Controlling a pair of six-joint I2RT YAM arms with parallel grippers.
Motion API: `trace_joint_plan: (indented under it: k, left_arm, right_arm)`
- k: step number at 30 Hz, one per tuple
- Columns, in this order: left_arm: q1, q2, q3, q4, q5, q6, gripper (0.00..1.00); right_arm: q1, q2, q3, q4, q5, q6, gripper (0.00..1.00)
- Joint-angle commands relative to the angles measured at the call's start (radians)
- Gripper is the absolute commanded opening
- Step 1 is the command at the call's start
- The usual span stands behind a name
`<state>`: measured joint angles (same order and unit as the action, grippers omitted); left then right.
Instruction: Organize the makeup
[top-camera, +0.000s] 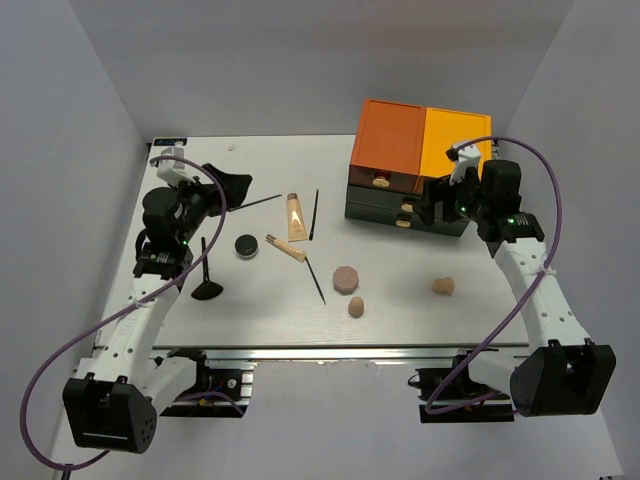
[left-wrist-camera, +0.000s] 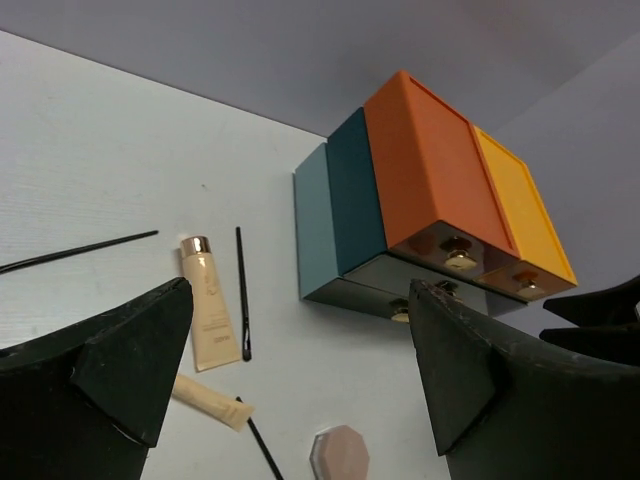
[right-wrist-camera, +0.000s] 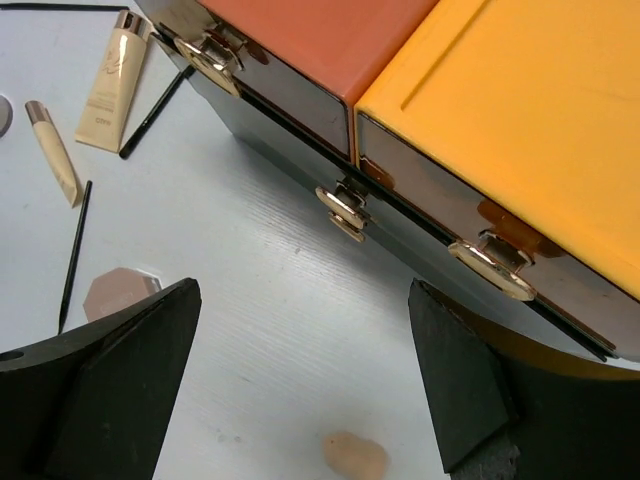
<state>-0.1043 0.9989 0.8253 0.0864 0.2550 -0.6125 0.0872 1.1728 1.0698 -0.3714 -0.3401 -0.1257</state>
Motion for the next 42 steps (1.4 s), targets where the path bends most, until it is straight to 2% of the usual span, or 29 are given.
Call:
trace_joint_plan:
  k: [1, 3, 4, 5, 8, 10, 11, 13, 14, 15, 16, 17, 18, 19, 20, 21, 23, 26, 31, 35, 42]
  left_arm:
    - [-0.024, -0.002, -0.008, 0.073, 0.033, -0.041, 0.97]
    - [-0.06, 0.026, 0.006, 0.085, 0.036, -0.044, 0.9]
    - [-0.075, 0.039, 0.014, 0.091, 0.038, -0.043, 0.83]
    - [-0.118, 0.058, 0.021, 0.095, 0.041, -0.041, 0.54]
    - [-0.234, 0.145, 0.052, 0.11, 0.009, -0.056, 0.0]
    - [-0.338, 0.229, 0.078, 0.14, -0.037, -0.075, 0.02]
    - [-0.368, 0.262, 0.093, 0.142, -0.061, -0.091, 0.23]
    - [-0.435, 0.346, 0.121, 0.171, -0.123, -0.124, 0.33]
    - [-0.445, 0.369, 0.12, 0.191, -0.143, -0.154, 0.4]
    - [-0.452, 0.388, 0.11, 0.275, -0.163, -0.247, 0.51]
    - [-0.46, 0.406, 0.095, 0.336, -0.168, -0.297, 0.55]
    - [-0.466, 0.443, 0.078, 0.376, -0.18, -0.341, 0.58]
    - [-0.475, 0.463, 0.08, 0.404, -0.197, -0.412, 0.63]
    - [-0.498, 0.486, 0.083, 0.468, -0.21, -0.435, 0.65]
    - [-0.509, 0.51, 0.092, 0.49, -0.223, -0.45, 0.66]
    - [-0.523, 0.558, 0.112, 0.504, -0.238, -0.496, 0.67]
    - [-0.554, 0.612, 0.127, 0.57, -0.284, -0.542, 0.69]
    - [-0.592, 0.716, 0.195, 0.619, -0.325, -0.631, 0.72]
    - [-0.649, 0.851, 0.342, 0.627, -0.352, -0.668, 0.71]
    - [-0.663, 0.891, 0.371, 0.63, -0.419, -0.72, 0.7]
    - [-0.669, 0.965, 0.455, 0.558, -0.464, -0.724, 0.65]
  right_arm:
    - [0.0, -0.042, 0.033, -0.005, -0.028, -0.035, 0.89]
    - [0.0, -0.065, 0.015, 0.011, -0.138, -0.132, 0.9]
    - [0.0, -0.09, 0.007, 0.014, -0.186, -0.17, 0.9]
    - [0.0, -0.1, 0.005, 0.009, -0.292, -0.239, 0.89]
    - [0.003, -0.134, -0.021, 0.041, -0.443, -0.284, 0.89]
    - [0.002, -0.137, -0.034, 0.083, -0.477, -0.235, 0.89]
    - [0.003, -0.131, -0.031, 0.101, -0.487, -0.182, 0.89]
    - [0.002, -0.095, 0.004, 0.098, -0.452, -0.106, 0.86]
    - [0.002, -0.081, 0.012, 0.1, -0.438, -0.059, 0.73]
    - [0.0, -0.056, 0.019, 0.095, -0.432, 0.024, 0.62]
    - [0.0, -0.045, 0.025, 0.089, -0.441, 0.047, 0.46]
    - [0.002, -0.038, 0.031, 0.088, -0.441, 0.078, 0.21]
    - [0.0, -0.033, 0.029, 0.095, -0.439, 0.113, 0.22]
    - [0.0, -0.039, 0.024, 0.129, -0.432, 0.177, 0.26]
    - [-0.001, -0.047, 0.006, 0.155, -0.427, 0.205, 0.46]
    - [-0.003, -0.064, 0.001, 0.173, -0.416, 0.227, 0.57]
    - [-0.013, -0.074, 0.002, 0.219, -0.378, 0.279, 0.67]
    - [-0.053, -0.079, 0.031, 0.239, -0.372, 0.336, 0.68]
    - [-0.118, -0.087, 0.047, 0.255, -0.381, 0.379, 0.69]
    - [-0.148, -0.097, 0.024, 0.259, -0.387, 0.394, 0.68]
    - [-0.173, -0.114, 0.007, 0.256, -0.395, 0.397, 0.69]
